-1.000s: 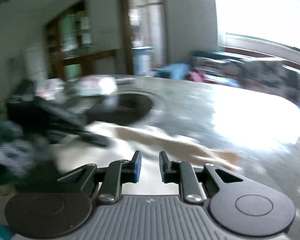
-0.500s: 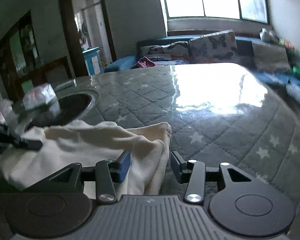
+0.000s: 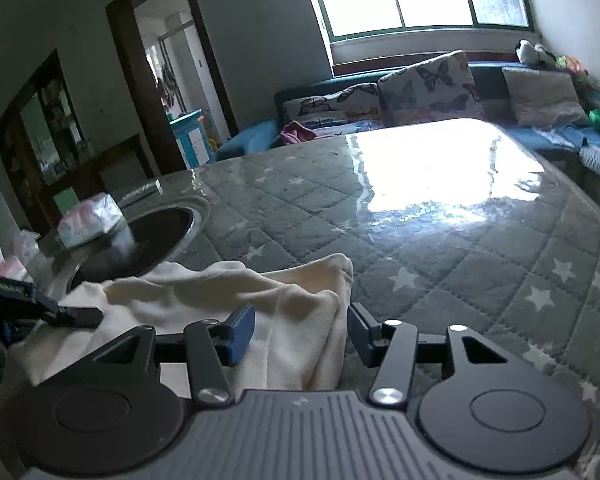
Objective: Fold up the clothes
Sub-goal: 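Lift the folded sweatshirt with both grippers and carry it across the table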
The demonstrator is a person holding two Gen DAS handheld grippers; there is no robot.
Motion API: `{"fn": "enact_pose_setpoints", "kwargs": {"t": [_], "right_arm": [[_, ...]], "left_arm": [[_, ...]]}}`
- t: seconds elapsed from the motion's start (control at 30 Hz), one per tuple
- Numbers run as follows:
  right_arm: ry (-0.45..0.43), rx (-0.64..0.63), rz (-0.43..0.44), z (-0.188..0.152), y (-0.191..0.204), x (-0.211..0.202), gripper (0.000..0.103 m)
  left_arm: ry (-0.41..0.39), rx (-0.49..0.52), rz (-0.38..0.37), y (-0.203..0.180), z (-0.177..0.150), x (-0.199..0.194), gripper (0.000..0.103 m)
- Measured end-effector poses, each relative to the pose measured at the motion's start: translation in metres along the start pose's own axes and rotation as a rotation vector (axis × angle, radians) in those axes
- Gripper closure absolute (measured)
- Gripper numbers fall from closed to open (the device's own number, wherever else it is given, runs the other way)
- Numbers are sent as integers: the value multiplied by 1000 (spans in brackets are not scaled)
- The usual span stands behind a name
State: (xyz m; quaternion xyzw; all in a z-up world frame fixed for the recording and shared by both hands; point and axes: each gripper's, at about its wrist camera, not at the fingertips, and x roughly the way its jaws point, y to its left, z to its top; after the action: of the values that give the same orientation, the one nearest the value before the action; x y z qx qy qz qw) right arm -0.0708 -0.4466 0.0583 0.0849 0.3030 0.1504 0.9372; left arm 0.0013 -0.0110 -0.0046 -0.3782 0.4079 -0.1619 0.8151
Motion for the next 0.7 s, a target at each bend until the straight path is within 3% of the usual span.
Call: {"fn": "enact_pose_setpoints", "kwargs": {"t": [0.17,0.3,0.63,0.7], "right_arm": [[34,-81,-62,-4,10,9,49],[40,-63,-65,-5,10,9,49],[41,40,-24,-5,11,5,89],[24,49,-20,-4,12,1,91]], "left_arm": [[1,0,-2,0,0,1,86],[-1,-1,-3,0,-1,1,86],[-4,15,-7,0,-2,1,87],[-5,41,5,-4,-1,0,88]]}}
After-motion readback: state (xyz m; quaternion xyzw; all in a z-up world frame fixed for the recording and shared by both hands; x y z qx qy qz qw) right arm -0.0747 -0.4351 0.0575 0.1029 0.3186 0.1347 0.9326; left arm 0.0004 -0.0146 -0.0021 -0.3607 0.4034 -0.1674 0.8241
